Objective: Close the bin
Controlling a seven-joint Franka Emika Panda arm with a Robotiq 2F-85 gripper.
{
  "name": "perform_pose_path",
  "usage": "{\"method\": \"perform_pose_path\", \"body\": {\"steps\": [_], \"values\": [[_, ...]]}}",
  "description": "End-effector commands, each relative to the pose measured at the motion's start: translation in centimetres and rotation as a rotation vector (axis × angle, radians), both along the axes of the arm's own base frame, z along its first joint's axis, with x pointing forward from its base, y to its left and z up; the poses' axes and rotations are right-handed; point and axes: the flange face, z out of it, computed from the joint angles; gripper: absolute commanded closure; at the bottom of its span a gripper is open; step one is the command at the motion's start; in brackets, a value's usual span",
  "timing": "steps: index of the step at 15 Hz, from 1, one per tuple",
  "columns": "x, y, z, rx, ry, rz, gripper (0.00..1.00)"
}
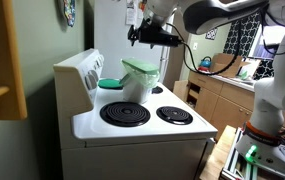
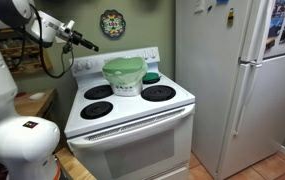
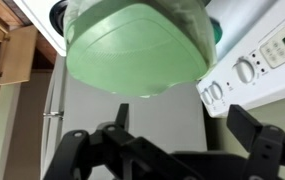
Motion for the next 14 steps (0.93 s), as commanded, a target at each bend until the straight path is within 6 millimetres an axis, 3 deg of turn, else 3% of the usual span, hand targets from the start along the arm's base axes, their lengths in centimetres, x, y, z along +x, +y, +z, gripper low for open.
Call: {"method": "perform_pose_path", "body": {"steps": [1, 7, 14], "values": [[0.3, -0.7, 1.8, 0.01, 0.016, -0.168, 0.0], [1.1, -2.0, 3.4, 0.101, -0.039, -0.318, 0.0], [1.4, -2.0, 3.6, 0.078, -0.056, -0.292, 0.0]]}}
